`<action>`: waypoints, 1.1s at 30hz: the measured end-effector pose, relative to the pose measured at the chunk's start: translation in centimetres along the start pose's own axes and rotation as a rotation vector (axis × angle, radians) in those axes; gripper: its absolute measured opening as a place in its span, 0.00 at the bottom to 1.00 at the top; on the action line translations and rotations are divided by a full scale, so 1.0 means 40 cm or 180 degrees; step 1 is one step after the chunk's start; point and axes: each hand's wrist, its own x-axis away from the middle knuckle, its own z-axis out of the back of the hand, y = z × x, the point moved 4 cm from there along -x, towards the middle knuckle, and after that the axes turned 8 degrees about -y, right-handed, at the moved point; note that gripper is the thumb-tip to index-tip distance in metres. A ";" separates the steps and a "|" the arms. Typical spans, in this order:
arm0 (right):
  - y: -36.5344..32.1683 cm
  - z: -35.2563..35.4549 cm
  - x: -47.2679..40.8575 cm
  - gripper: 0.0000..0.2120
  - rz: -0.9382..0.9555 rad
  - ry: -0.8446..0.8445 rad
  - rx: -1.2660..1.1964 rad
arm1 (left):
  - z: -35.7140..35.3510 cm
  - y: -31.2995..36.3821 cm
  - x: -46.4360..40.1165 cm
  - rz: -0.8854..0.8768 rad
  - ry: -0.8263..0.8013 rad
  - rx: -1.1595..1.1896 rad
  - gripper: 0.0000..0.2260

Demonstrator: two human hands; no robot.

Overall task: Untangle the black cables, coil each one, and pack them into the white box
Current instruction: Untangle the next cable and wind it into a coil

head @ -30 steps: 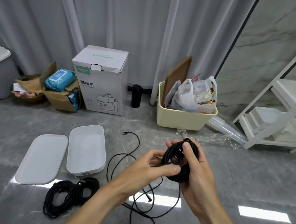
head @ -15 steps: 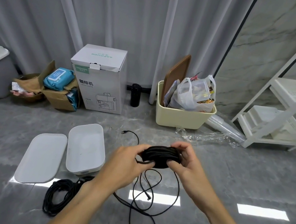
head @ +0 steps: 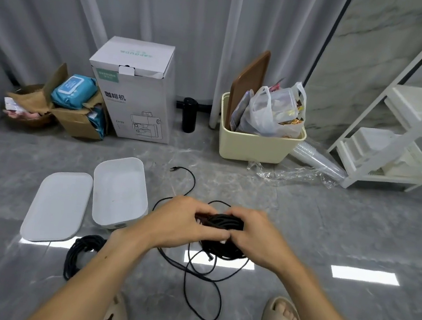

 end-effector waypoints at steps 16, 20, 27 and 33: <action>-0.037 0.013 0.026 0.21 -0.0348 -0.0901 -0.3328 | 0.065 0.024 0.013 -0.0281 0.0281 0.1358 0.17; -0.048 0.000 0.035 0.21 -0.0398 -0.1087 -0.3250 | 0.052 0.020 0.010 -0.0269 -0.0126 0.1199 0.17; -0.063 -0.006 0.036 0.15 0.0019 -0.1182 -0.3245 | 0.052 0.029 0.005 -0.0368 0.0114 0.1243 0.24; -0.065 -0.007 0.023 0.14 0.0013 -0.0601 -0.3685 | 0.071 -0.003 -0.005 -0.0284 0.1124 0.0905 0.15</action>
